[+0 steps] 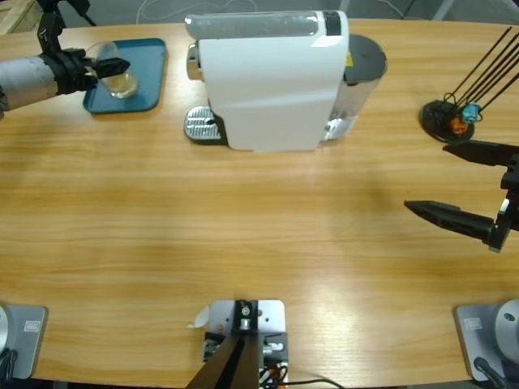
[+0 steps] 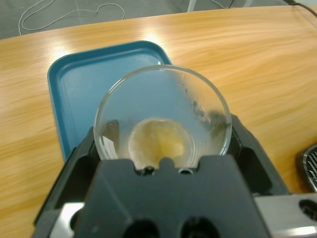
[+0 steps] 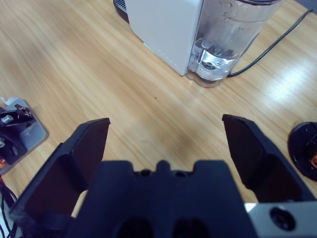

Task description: Pour coffee

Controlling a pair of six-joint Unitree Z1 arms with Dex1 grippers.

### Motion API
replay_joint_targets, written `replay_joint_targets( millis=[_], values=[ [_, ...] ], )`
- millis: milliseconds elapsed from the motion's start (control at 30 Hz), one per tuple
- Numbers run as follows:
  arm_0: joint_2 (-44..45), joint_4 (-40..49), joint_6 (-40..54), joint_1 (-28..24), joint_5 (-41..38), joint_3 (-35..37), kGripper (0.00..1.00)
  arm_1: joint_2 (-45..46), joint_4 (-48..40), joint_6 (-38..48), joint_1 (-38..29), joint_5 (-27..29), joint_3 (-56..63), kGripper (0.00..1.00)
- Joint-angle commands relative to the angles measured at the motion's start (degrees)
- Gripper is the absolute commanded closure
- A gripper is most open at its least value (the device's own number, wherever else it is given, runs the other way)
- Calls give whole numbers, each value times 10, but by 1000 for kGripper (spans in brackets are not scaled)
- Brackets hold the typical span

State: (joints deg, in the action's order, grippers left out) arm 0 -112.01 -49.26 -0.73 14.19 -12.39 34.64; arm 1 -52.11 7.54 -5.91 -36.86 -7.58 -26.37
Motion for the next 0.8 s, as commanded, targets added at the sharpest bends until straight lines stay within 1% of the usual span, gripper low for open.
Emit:
replay_joint_targets(
  millis=[33,67,100,133,167,333,433,533,633,733,767,800],
  values=[
    [-49,-1,-12,-17,-2,35,324,2,9,-9,-4,-8,4,0],
    [-49,-1,-16,-20,-2,35,215,2,9,-9,-4,-8,4,0],
    [-48,1,-18,-22,-4,34,129,2,9,-9,-4,-8,4,0],
    [-47,5,-19,-22,-7,34,63,2,9,-9,-4,-8,4,0],
    [-47,7,-20,-22,-11,33,46,3,9,-10,-4,-8,4,0],
    [-46,7,-35,-22,-18,29,32,6,9,-11,-4,-8,4,0],
    [-46,7,-38,-22,-18,25,0,8,10,-12,-4,-8,4,0],
    [-33,6,-38,-22,-18,6,0,8,10,-14,-4,-8,4,0],
    [15,6,-38,-21,-16,-30,0,8,10,-14,-4,-9,4,0],
    [96,16,-37,-15,-17,-65,14,8,11,-16,-4,-10,4,0],
    [129,34,-37,-8,-17,-71,24,7,11,-16,-4,-11,4,0],
    [173,73,-37,4,-17,-72,34,7,11,-16,-4,-11,4,0]
  ],
)
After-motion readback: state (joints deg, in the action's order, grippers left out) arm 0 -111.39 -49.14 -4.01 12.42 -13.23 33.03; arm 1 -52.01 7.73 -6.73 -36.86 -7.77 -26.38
